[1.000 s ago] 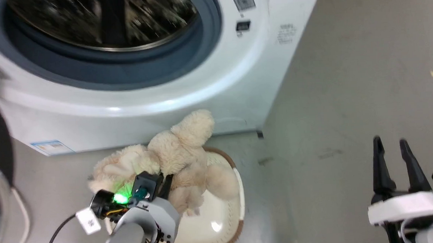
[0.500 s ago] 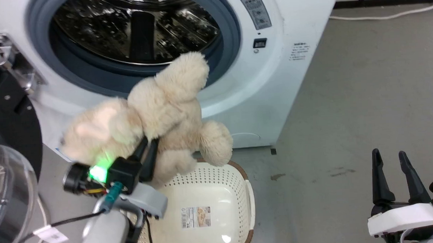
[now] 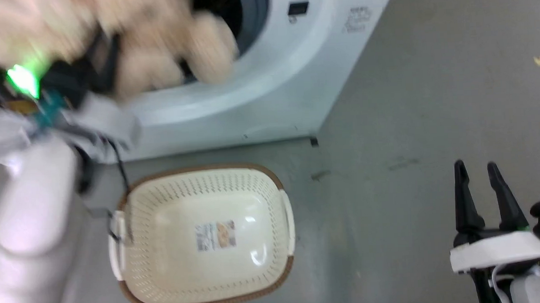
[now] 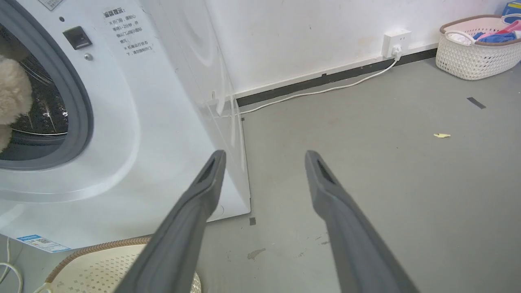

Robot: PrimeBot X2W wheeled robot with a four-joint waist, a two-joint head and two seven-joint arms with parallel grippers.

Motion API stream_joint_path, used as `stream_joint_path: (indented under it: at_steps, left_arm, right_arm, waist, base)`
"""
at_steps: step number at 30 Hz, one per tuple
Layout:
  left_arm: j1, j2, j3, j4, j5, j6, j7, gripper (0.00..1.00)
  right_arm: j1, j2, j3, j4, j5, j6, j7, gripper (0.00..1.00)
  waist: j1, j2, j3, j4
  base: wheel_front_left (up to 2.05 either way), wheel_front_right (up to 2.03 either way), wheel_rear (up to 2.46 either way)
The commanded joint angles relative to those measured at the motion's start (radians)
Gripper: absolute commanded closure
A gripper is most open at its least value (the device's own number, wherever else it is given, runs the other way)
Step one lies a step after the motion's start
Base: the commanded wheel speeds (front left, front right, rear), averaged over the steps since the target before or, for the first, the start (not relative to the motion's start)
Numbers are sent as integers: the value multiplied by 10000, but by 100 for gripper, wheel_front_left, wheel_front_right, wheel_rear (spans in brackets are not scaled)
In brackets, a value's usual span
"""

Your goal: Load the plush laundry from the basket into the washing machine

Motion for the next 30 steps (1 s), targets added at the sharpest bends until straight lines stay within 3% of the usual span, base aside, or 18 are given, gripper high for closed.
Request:
stream_joint_path:
  at_steps: [1, 14, 24, 30]
  left_arm:
    - [-563, 174, 0, 38, 111, -89, 109, 100]
    - [-5333, 1153, -629, 2751, 633, -547, 1521, 100]
    - [-7489, 858, -1354, 5829, 480, -621, 1839, 100]
    - [-8075, 639, -1743, 6953, 425, -628, 1572, 100]
  right_arm:
    - [-233, -22, 32, -68, 106, 8, -42, 0]
    - [-1215, -22, 634, -143, 917, 8, -42, 0]
    - [-1509, -22, 755, -217, 1103, 8, -42, 0]
    - [-1597, -22, 837, -203, 1124, 8, -42, 0]
  waist:
    - [-1, 0, 746, -477]
    - [-1, 0, 2975, -1479]
    - [-1, 0, 3726, -1538]
    - [-1, 0, 3777, -1433]
  base:
    - [0, 0, 0]
    - [0, 0, 0]
    - [0, 0, 0]
    - [0, 0, 0]
